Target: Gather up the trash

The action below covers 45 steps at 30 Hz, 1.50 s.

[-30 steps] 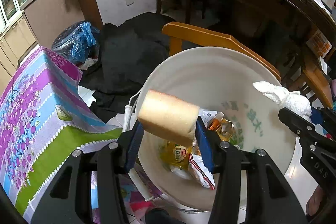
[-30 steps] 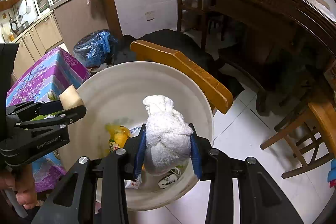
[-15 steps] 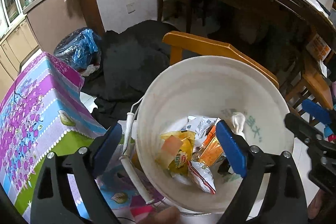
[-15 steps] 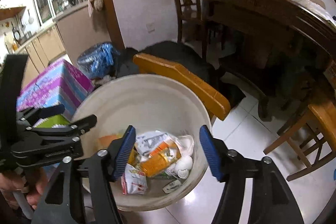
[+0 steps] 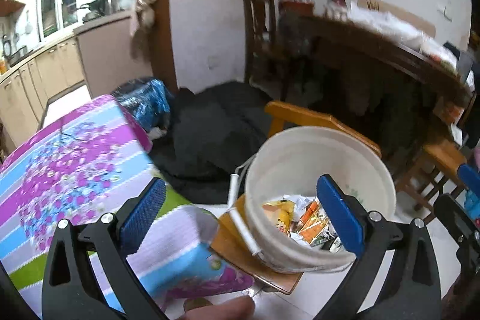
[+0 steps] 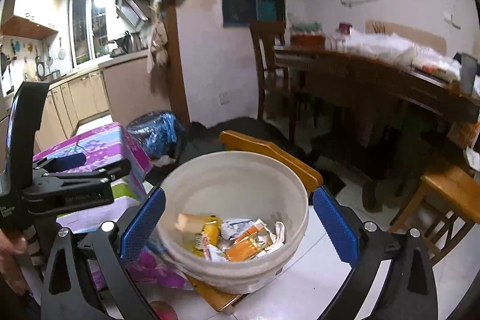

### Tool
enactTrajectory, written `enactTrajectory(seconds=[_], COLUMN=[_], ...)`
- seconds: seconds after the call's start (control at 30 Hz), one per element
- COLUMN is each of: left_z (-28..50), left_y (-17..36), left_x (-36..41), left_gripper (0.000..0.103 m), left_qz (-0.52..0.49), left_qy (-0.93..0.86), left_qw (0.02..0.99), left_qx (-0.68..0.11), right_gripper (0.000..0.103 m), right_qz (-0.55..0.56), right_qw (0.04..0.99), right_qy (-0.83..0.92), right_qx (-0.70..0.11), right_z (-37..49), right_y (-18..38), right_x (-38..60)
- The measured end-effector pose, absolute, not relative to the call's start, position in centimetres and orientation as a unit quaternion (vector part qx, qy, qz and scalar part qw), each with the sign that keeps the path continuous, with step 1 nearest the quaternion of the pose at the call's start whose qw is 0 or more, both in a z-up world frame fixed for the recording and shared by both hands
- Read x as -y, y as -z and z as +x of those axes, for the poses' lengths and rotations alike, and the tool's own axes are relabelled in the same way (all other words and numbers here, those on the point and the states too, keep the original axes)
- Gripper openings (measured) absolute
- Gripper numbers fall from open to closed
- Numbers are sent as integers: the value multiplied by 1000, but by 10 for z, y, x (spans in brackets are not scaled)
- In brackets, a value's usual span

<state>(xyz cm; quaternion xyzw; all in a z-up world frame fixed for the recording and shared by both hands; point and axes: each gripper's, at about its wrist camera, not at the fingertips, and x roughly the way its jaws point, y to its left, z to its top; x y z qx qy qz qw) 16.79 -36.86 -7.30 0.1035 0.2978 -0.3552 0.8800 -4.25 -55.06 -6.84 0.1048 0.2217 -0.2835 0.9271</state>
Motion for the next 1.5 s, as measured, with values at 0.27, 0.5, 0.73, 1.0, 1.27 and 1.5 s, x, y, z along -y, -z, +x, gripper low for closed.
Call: enactTrajectory(seconds=[0.27, 0.5, 0.73, 1.0, 1.27, 1.5], left_z=[120, 74, 30, -8, -31, -39], left_y=[59, 48, 44, 46, 42, 41], left_x=[301, 249, 220, 183, 160, 153], left_gripper=[97, 97, 97, 97, 97, 97], left_qz=[112, 103, 104, 97, 63, 53], left_qy=[336, 352, 363, 347, 342, 343], left_qw=[902, 903, 904, 919, 930, 934], left_qx=[-248, -226, -199, -162, -117, -84], right_gripper=[98, 98, 98, 98, 98, 98], right_qz=[89, 85, 87, 84, 80, 77], right_qw=[932, 925, 929, 937, 945, 949], right_qy=[308, 332, 336, 330, 316, 304], right_qx=[-169, -165, -127, -75, -35, -42], right_z=[-97, -152, -207, -256, -289, -276], right_y=[46, 45, 42, 37, 41, 41], right_x=[467, 400, 365, 334, 307, 306])
